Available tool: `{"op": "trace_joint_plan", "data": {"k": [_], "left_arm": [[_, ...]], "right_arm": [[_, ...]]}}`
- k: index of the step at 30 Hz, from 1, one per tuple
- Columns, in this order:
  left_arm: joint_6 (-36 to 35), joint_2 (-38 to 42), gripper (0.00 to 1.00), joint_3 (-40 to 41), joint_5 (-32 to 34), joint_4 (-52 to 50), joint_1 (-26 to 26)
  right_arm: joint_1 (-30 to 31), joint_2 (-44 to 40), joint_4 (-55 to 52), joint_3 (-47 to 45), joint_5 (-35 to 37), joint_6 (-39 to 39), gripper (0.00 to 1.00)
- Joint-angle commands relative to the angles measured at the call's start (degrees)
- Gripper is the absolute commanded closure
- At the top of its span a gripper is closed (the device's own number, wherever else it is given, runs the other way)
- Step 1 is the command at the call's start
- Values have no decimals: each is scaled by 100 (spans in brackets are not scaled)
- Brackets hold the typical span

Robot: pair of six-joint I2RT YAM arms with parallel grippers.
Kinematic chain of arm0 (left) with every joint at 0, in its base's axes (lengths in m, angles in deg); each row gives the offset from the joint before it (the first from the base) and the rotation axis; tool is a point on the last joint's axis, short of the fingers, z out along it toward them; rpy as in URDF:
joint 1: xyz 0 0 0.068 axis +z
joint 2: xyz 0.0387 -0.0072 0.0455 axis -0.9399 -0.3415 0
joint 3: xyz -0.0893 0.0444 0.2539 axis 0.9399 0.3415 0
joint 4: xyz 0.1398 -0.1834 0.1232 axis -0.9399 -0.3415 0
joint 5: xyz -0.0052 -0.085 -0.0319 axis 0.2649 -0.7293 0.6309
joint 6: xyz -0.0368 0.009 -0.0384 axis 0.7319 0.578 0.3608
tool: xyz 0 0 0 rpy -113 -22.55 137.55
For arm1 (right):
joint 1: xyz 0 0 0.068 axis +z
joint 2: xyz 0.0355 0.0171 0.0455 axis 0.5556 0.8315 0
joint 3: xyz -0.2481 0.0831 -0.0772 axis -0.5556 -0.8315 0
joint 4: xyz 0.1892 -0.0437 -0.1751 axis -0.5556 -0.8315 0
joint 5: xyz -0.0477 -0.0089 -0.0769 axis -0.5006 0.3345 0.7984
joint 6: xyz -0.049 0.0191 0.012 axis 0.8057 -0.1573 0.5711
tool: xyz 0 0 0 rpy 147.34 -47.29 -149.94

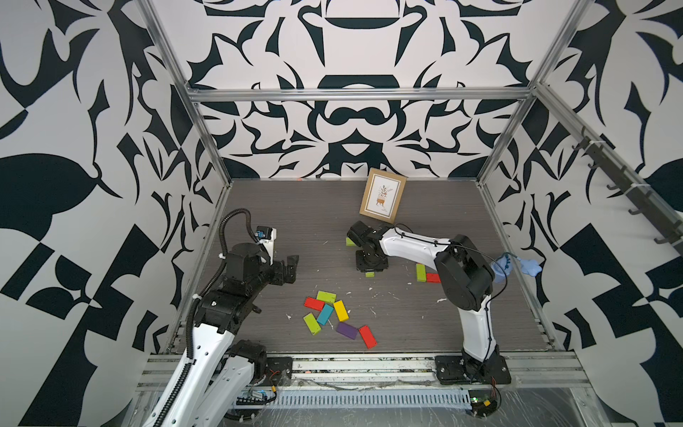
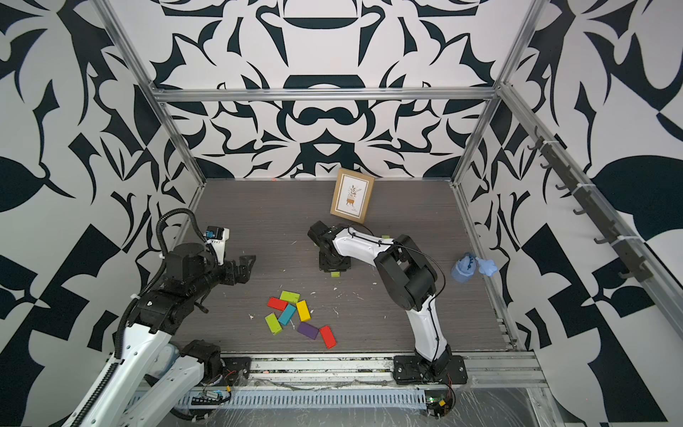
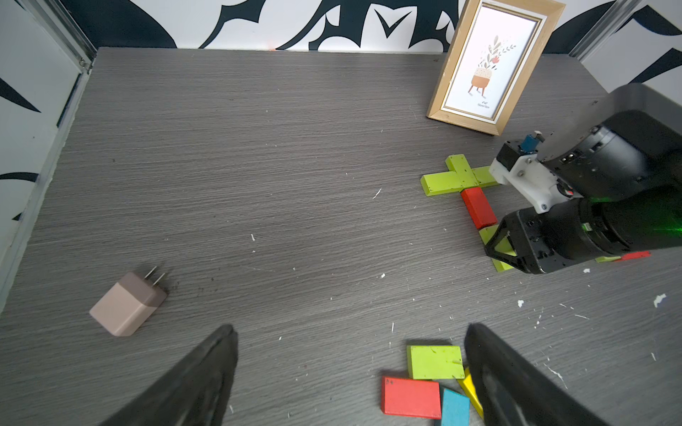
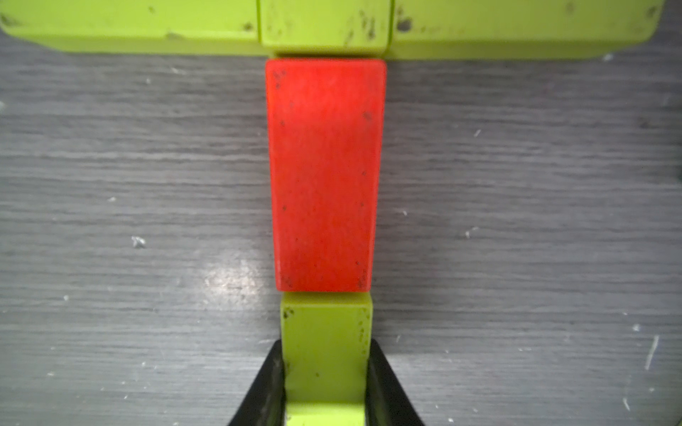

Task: Assemble the letter t with building blocks
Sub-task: Assemble the building block at the center of the board.

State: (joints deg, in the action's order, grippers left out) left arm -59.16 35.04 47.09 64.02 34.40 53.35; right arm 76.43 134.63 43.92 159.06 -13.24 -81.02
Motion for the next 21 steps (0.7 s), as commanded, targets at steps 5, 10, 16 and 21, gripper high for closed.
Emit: {"op": "trace_joint_plan", "data": {"k": [5, 10, 16, 21], "left_arm": [[30, 13, 0, 43, 37, 33, -1], [31, 12, 0, 49, 35, 30, 4], [38, 13, 0, 44, 29, 25, -1], [34, 10, 0, 48, 28, 15, -1]], "right_arm": [[-102, 217, 230, 124, 188, -115, 78], [-99, 215, 177, 153, 214, -114, 76], [-94, 219, 72, 169, 197, -96, 54], [-101, 176, 14, 191, 180, -44, 42]]}}
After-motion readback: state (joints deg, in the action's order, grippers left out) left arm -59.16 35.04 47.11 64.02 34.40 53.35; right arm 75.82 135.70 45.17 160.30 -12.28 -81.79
